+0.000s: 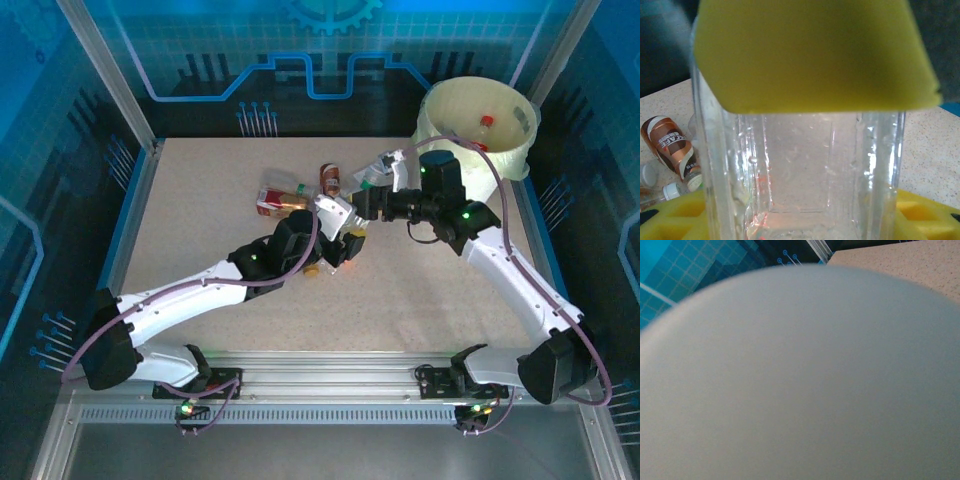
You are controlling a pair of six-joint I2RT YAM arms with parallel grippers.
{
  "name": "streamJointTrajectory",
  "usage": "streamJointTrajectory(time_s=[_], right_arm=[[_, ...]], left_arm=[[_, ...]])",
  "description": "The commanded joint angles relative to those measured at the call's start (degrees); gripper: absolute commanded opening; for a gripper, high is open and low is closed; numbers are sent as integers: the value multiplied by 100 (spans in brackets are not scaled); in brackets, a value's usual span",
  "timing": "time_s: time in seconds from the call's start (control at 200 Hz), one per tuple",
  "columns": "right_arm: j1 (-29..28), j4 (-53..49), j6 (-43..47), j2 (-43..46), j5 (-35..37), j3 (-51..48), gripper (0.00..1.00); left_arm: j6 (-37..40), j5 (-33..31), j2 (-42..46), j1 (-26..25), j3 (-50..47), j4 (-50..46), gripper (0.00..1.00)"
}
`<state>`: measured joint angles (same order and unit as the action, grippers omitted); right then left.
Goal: Put the plastic bottles in the bin
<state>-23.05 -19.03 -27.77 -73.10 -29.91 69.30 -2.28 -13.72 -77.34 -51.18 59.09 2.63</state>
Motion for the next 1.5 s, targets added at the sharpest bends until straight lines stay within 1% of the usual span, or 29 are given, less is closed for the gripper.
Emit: streamJointTrajectory(time_s=[0.0,0.115,0.29,0.405,0.525,0.735,0.86,1.03,1.111,1.201,1.341,1.416,1.496], right_arm=[[4,-189,161,173,444,272,41],[84,-291,214,210,845,367,39],[217,-627,171,217,1684,590,37],[384,-717,307,246,2098,784,36],[679,-778,478,213,2502,1082,35],[1337,-696,837,-93,3046,1708,35],[1734,-529,982,-413,3405,2205,35],[2344,122,454,-859,3833,2558,37],[2540,500,171,-1026,4193,2586,37],[2699,713,-74,-1202,4745,2554,39],[2771,1204,-79,-1245,5551,2120,40],[2796,1462,70,-1213,5871,1818,40],[2884,1429,173,-1258,6047,1733,40]], left_arm=[[-239,-403,-74,11,294,-180,61],[-278,-654,-36,17,248,-184,74],[-336,-948,114,20,123,-231,87],[-425,-1141,325,20,-77,-111,94],[-558,-1491,608,20,-370,62,99],[-725,-2200,1153,29,-906,274,99],[-935,-2448,1457,72,-1187,229,99],[-1340,-2469,1809,216,-1520,144,99],[-1554,-2531,1960,279,-1649,80,99],[-1776,-2793,2168,290,-1839,71,99],[-2061,-3078,2559,356,-2203,146,99],[-2219,-3181,2762,400,-2358,72,99],[-2417,-3285,2967,465,-2509,-72,99]])
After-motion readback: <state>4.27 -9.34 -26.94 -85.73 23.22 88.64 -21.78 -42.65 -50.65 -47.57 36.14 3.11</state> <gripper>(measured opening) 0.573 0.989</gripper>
